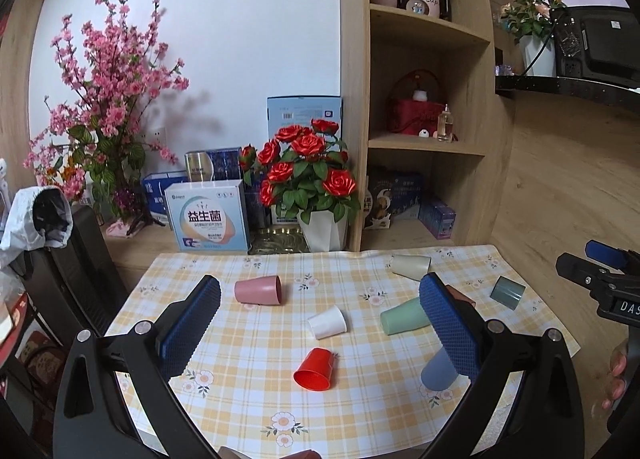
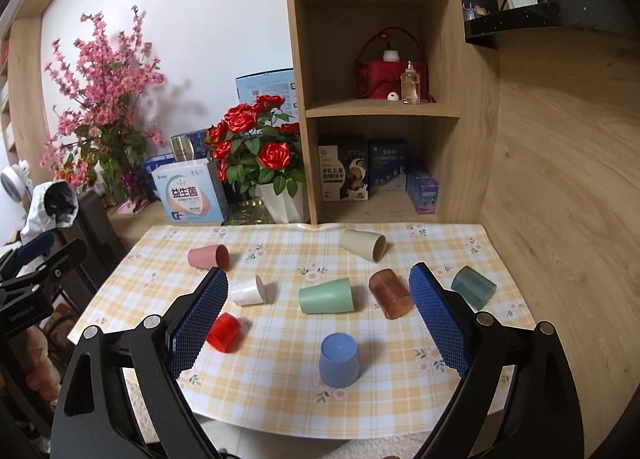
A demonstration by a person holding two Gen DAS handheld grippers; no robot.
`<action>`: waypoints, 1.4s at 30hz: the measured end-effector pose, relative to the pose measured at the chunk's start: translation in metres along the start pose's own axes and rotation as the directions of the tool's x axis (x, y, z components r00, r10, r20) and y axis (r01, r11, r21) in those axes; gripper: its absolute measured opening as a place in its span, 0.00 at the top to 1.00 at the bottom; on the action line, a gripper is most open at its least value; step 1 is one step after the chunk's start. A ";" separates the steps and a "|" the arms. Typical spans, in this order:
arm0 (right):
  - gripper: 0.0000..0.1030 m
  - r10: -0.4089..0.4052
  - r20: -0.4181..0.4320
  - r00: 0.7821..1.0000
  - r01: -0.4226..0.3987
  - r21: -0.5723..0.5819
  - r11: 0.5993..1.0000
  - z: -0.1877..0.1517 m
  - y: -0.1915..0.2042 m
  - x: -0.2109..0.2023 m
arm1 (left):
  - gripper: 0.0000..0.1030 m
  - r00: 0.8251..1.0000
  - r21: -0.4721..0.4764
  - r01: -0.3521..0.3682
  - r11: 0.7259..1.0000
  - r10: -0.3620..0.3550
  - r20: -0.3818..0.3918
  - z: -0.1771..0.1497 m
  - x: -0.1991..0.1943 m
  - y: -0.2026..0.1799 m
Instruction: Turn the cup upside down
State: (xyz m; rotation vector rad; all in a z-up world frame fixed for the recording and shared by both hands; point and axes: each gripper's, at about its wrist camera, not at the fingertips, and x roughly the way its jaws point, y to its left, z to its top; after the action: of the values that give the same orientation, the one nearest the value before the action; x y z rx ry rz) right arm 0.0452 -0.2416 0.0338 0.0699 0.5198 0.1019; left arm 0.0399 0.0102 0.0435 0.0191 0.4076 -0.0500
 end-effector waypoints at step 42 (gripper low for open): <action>0.14 -0.031 0.017 0.999 0.031 0.012 0.999 0.003 -0.007 -0.007 | 0.06 1.000 0.022 -0.030 0.999 0.030 0.005 0.001 -0.005 -0.005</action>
State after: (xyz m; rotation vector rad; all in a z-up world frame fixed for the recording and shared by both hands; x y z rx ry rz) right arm 0.0413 -0.2493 0.0391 0.0736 0.5045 0.0681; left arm 0.0359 0.0051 0.0462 0.0468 0.4017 -0.0252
